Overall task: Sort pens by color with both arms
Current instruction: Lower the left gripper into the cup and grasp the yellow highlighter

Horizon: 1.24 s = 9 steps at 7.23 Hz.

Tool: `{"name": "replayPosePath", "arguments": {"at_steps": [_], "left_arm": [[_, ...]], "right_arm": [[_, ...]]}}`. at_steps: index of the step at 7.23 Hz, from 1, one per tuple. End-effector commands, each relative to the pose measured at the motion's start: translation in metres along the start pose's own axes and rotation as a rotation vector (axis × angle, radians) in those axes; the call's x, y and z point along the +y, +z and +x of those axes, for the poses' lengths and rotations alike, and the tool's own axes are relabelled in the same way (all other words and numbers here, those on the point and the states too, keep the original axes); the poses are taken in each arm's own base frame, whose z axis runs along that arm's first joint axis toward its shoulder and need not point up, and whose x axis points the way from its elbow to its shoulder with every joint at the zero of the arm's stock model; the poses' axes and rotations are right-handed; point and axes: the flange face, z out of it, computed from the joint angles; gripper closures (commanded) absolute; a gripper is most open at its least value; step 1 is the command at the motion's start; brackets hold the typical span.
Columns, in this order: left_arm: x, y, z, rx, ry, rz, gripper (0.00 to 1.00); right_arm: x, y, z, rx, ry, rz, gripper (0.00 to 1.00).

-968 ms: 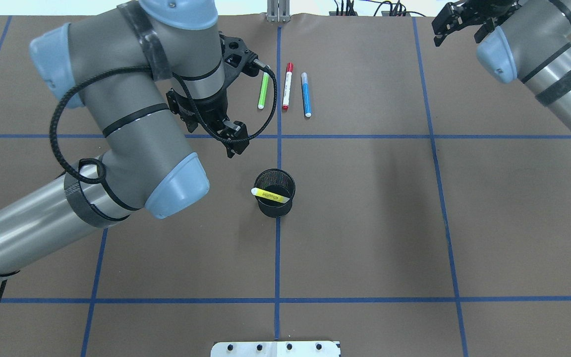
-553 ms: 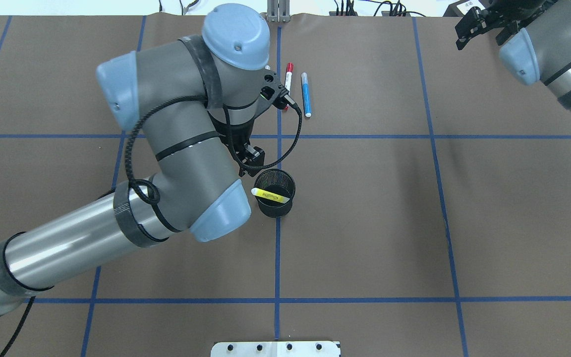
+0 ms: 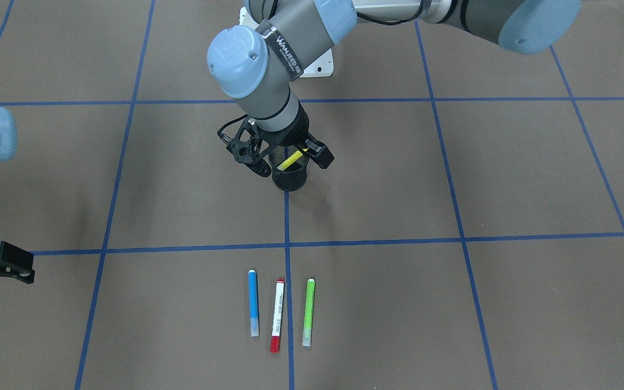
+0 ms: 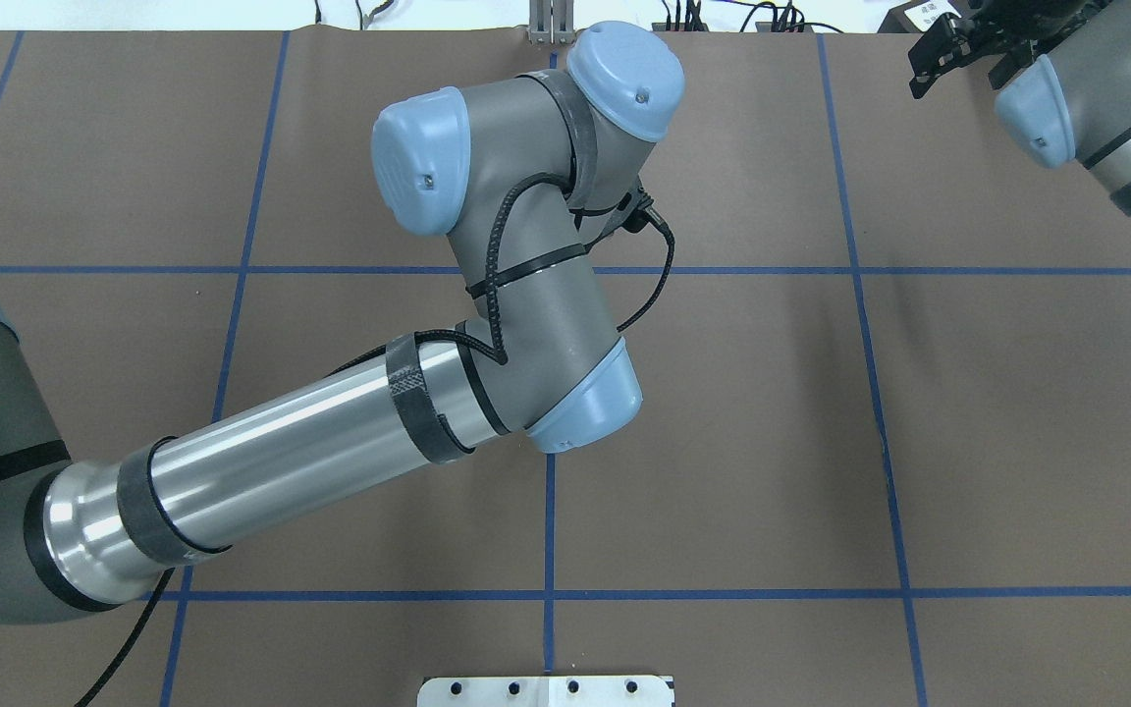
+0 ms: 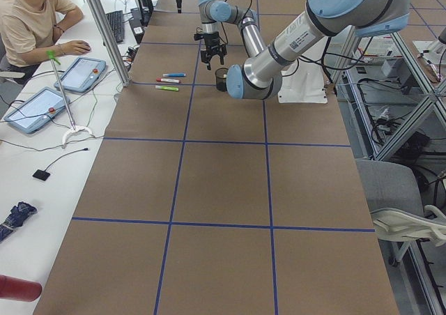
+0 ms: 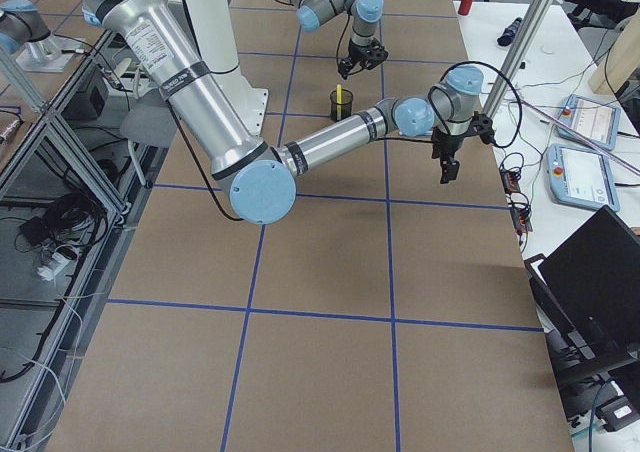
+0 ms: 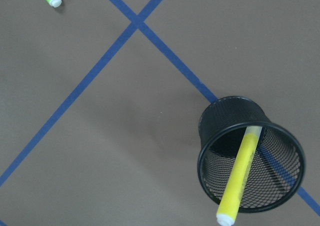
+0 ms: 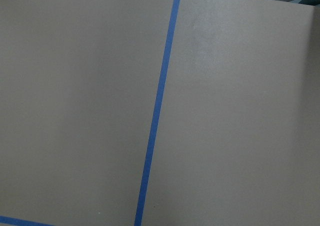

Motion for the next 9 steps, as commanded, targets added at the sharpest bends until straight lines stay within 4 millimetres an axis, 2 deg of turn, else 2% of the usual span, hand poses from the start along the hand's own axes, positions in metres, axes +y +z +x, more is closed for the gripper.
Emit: {"name": "replayPosePath", "arguments": {"at_steps": [1, 2, 3, 4, 6, 9], "left_arm": [[-0.01, 0.016, 0.021, -0.009, -0.001, -0.087, 0.06], [-0.011, 0.014, 0.025, -0.007, 0.002, -0.089, 0.06], [-0.009, 0.022, 0.043, -0.003, 0.015, -0.103, 0.06], [-0.008, 0.028, 0.049, -0.003, 0.02, -0.111, 0.1], [-0.007, 0.032, 0.047, -0.005, 0.016, -0.118, 0.17], [-0.006, 0.038, 0.045, -0.007, 0.012, -0.127, 0.23]], "right_arm": [[0.001, 0.003, -0.001, 0.003, -0.001, -0.004, 0.01], [0.001, 0.003, 0.001, 0.002, -0.001, -0.004, 0.01], [0.001, 0.004, 0.0, 0.002, -0.001, -0.005, 0.01], [0.0, 0.003, -0.001, 0.001, -0.002, -0.004, 0.01], [0.0, 0.003, -0.001, 0.001, -0.003, -0.004, 0.01], [-0.001, 0.002, -0.004, 0.0, -0.006, -0.001, 0.01]]}}
